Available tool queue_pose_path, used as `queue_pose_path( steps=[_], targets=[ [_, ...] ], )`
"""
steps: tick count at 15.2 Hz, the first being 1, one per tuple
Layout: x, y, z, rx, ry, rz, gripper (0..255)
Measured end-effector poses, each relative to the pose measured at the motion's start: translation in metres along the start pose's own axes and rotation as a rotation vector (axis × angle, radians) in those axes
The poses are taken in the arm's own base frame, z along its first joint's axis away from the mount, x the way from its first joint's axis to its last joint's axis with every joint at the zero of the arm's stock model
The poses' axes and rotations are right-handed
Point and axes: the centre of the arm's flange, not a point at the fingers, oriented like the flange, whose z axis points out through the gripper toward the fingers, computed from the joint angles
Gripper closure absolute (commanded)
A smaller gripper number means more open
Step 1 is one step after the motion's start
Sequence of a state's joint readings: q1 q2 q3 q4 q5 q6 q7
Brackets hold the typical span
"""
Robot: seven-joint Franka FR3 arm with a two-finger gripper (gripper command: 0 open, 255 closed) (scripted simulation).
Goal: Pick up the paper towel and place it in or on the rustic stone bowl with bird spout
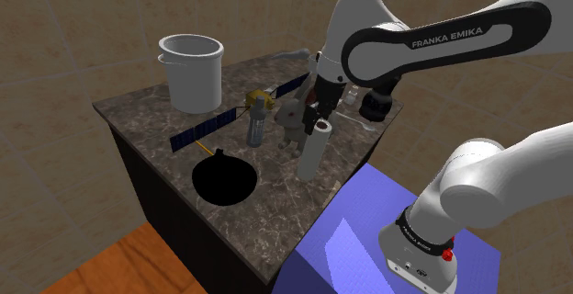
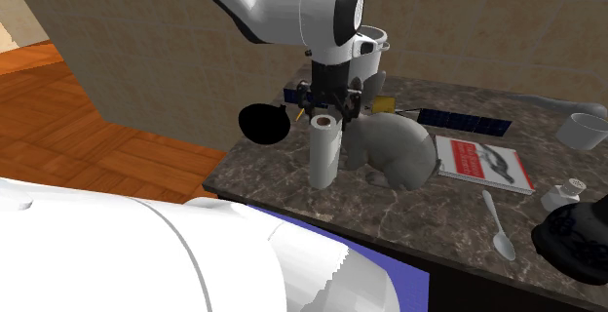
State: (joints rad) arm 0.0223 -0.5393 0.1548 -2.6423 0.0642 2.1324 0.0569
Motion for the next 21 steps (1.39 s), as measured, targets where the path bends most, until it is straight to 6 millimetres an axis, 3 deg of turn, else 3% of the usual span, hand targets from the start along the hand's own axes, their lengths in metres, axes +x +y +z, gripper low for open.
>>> queue_pose_path(
  steps=[10,21],
  targets=[
    [-0.001,0.0,-0.002,0.0,-0.001,0.0,255],
    [0.002,0.002,-0.057,0.0,-0.001,0.0,255]
  ],
)
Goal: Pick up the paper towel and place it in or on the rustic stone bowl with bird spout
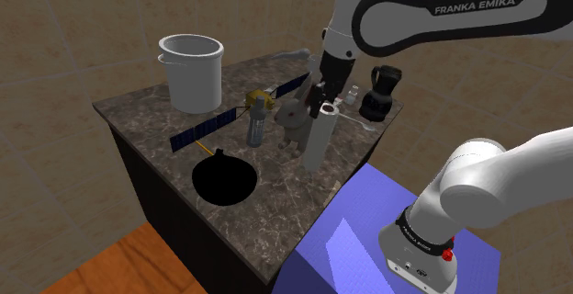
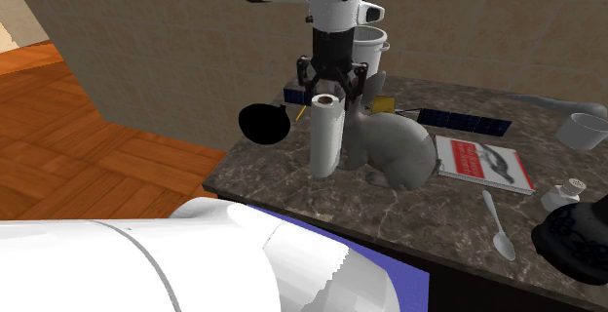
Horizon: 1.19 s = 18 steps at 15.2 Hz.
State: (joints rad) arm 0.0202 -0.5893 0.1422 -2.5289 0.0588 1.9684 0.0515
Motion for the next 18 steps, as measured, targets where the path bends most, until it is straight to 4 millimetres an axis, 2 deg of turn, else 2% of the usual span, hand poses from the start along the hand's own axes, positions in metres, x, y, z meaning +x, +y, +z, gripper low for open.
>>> queue_pose_path(
  steps=[9,10,12,18],
  targets=[
    [0.001,0.001,-0.048,0.0,0.0,0.0,255],
    [0.001,0.001,-0.049,0.0,0.0,0.0,0],
    [-0.003,0.005,-0.044,0.009,-0.003,-0.008,0],
    [-0.043,0.04,0.012,0.107,-0.037,-0.11,0]
  ],
)
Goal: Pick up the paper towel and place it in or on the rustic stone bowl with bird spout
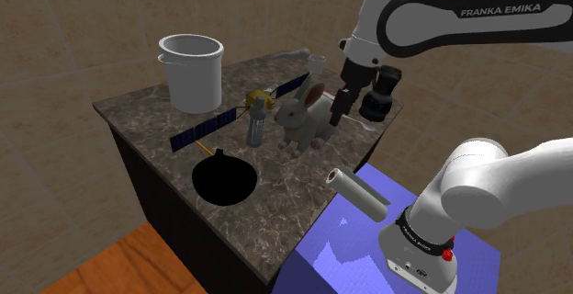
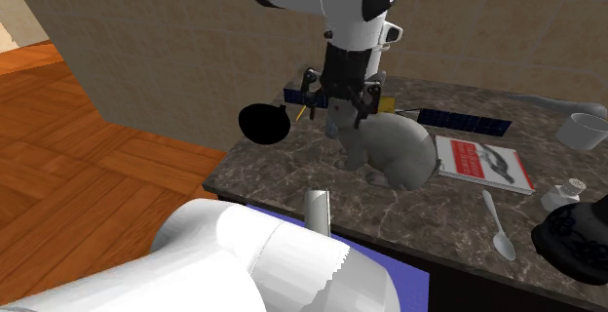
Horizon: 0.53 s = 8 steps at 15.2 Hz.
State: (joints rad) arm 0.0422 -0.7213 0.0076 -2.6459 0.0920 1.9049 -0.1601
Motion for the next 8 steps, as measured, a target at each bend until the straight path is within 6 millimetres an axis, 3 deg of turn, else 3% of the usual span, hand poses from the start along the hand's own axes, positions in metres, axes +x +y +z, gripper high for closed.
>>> queue_pose_path(
  steps=[8],
  targets=[
    [-0.051,0.051,0.081,0.145,-0.049,-0.152,0]
  ],
)
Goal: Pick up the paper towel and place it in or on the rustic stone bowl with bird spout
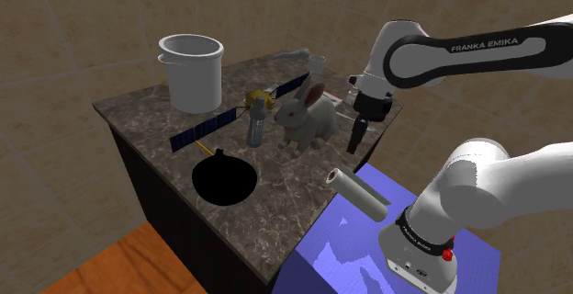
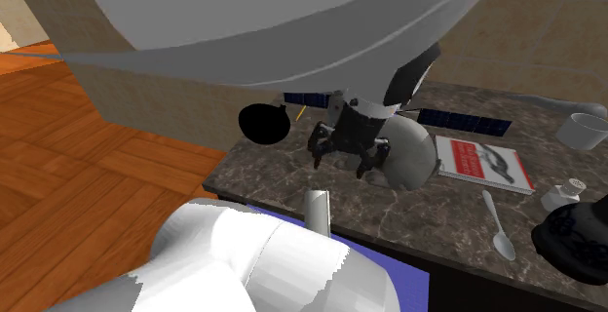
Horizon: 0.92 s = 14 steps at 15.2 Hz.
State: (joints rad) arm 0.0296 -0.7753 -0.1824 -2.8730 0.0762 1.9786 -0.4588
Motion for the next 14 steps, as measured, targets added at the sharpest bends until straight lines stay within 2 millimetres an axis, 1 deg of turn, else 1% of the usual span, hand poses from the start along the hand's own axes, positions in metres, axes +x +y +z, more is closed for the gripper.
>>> queue_pose_path(
  steps=[1,2,4,10,12,14],
  targets=[
    [-0.008,0.004,0.011,0.018,-0.006,-0.019,0],
    [-0.015,0.013,0.02,0.036,-0.012,-0.037,0],
    [-0.021,0.019,0.031,0.053,-0.017,-0.057,0],
    [-0.022,0.018,0.065,0.059,-0.019,-0.065,0],
    [-0.022,0.018,0.07,0.059,-0.019,-0.065,0],
    [-0.023,0.018,0.071,0.059,-0.019,-0.065,0]
  ],
)
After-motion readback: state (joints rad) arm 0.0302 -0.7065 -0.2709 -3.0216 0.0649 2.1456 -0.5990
